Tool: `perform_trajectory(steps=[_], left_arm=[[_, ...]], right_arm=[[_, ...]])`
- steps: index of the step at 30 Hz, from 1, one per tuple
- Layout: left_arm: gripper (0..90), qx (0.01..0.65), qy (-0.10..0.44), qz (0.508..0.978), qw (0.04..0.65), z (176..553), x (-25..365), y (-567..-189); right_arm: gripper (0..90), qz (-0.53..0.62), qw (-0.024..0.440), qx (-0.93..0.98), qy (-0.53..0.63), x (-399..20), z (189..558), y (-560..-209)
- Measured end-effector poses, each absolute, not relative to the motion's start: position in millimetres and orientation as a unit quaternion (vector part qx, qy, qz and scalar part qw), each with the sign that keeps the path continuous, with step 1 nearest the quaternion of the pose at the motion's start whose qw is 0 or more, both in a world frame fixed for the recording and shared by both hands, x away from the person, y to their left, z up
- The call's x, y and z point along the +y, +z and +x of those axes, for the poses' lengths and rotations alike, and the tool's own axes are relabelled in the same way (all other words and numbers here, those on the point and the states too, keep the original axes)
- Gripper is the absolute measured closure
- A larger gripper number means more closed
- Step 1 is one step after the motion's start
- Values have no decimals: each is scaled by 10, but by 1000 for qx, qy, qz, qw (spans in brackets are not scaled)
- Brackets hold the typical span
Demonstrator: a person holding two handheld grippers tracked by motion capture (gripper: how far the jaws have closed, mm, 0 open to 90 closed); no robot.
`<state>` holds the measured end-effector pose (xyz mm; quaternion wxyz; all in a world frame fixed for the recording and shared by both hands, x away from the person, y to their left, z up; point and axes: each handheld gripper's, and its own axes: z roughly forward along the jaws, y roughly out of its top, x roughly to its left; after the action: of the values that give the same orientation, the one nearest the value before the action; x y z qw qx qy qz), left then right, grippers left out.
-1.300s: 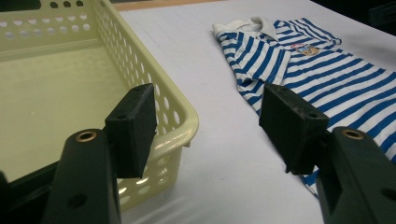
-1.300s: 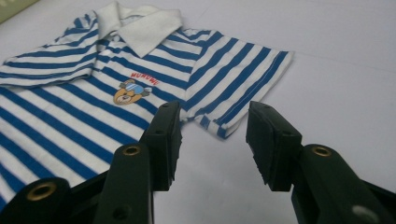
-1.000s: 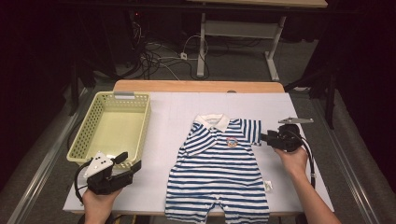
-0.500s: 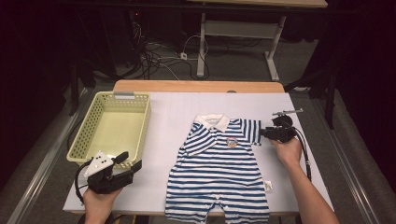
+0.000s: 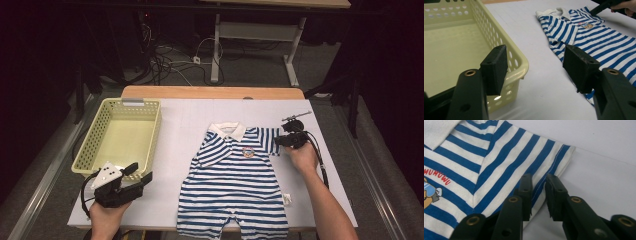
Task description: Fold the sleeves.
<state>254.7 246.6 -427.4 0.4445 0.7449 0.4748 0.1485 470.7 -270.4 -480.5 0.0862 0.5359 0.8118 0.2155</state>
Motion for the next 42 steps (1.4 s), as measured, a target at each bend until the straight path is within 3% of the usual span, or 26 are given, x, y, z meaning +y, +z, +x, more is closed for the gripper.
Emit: perform_trajectory(steps=[3, 7, 23, 42], left_arm=[[355, 474, 148, 746, 445, 2542, 2460, -4272], [354, 473, 149, 745, 446, 2537, 2460, -4269], [354, 473, 150, 746, 444, 2541, 2455, -4273], [355, 472, 150, 747, 443, 2540, 2449, -4274]], right_arm=[[856, 530, 78, 816, 217, -2680, 4713, -4805], [870, 528, 80, 818, 215, -2669, 4709, -4801], [873, 486, 115, 831, 245, -2572, 4611, -4509], [873, 429, 112, 855, 270, -2226, 4494, -4300]])
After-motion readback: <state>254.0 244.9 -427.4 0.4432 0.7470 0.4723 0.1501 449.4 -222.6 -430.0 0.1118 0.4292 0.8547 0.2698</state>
